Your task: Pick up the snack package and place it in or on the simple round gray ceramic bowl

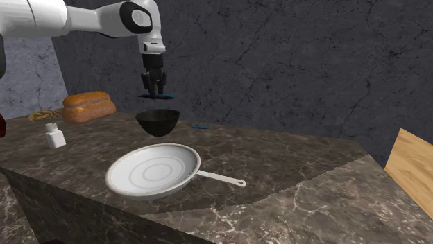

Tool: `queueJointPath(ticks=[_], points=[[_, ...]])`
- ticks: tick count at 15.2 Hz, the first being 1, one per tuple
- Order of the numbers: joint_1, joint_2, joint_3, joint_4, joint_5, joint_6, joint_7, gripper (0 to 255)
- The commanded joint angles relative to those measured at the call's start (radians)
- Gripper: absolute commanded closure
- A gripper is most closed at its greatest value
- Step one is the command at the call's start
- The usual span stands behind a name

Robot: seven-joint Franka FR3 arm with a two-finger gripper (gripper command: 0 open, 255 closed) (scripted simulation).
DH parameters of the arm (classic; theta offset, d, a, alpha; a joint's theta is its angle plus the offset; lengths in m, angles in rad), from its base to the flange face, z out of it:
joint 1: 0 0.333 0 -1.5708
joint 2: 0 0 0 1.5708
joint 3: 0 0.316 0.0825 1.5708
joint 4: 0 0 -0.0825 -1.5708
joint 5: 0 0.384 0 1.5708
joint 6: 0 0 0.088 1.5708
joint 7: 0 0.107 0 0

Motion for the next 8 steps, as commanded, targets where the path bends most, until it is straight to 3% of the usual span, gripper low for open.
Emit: queueJointPath(ticks=[1,8], points=[[0.005,-0.009,0.005,-0.031,0.003,0.023,0.013,255],[-0.002,-0.043,0.0,-0.167,0.018,0.128,0.003,255]])
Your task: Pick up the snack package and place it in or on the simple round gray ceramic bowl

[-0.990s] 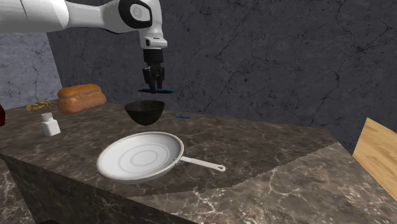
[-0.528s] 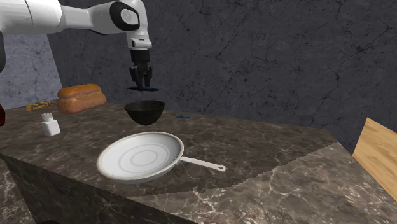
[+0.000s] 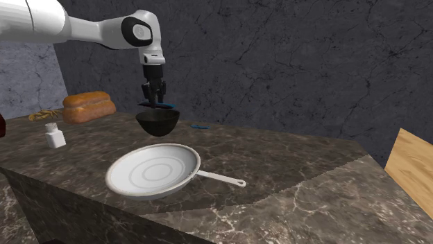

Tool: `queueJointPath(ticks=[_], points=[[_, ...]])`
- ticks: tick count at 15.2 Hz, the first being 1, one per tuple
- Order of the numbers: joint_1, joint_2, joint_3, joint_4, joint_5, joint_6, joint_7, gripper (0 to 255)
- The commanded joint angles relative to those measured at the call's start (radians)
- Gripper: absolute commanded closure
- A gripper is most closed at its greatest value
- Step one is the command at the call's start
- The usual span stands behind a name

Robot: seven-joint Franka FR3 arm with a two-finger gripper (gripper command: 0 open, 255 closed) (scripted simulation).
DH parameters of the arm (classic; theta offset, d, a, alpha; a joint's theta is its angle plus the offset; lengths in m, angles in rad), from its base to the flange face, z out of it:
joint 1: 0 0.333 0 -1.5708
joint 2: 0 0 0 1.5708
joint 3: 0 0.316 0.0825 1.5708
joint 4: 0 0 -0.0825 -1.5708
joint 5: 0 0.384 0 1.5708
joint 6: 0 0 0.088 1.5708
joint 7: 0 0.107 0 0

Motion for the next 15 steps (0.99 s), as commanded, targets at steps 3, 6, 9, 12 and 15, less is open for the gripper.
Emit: queueJointPath(ticks=[3,6,9,12,15], points=[[-0.002,-0.016,-0.002,-0.073,0.007,0.059,-0.004,255],[-0.003,-0.023,-0.003,-0.114,0.009,0.094,-0.006,255],[-0.003,-0.023,-0.003,-0.114,0.009,0.094,-0.006,255],[-0.003,-0.023,-0.003,-0.114,0.009,0.094,-0.006,255],[-0.003,-0.023,-0.003,-0.114,0.009,0.094,-0.006,0]])
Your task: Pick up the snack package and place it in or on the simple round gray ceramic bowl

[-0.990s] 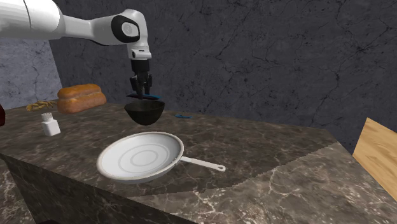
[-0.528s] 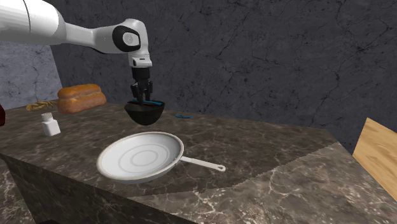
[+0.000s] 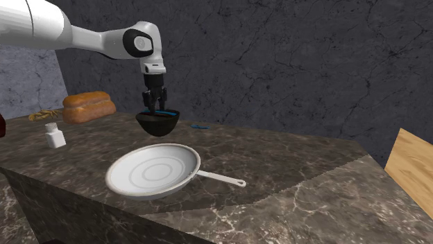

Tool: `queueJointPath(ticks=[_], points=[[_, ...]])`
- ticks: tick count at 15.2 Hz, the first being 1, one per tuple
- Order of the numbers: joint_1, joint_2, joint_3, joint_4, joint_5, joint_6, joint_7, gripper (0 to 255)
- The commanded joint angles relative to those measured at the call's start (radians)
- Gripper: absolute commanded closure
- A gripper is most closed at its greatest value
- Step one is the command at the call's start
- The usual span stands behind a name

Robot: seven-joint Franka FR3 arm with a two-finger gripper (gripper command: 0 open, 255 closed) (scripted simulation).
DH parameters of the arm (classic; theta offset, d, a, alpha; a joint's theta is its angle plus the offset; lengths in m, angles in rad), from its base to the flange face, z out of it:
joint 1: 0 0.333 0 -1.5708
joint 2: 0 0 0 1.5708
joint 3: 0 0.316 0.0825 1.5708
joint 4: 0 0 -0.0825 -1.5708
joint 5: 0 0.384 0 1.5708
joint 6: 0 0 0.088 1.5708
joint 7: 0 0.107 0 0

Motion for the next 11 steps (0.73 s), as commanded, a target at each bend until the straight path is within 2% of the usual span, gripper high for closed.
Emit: queueJointPath(ticks=[1,5,9,11], points=[[0.0,0.0,0.0,0.0,0.0,0.0,0.0,0],[0.0,0.0,0.0,0.0,0.0,0.0,0.0,0],[0.006,0.033,0.005,0.167,-0.014,-0.137,0.01,0],[0.006,0.033,0.005,0.167,-0.014,-0.137,0.01,0]])
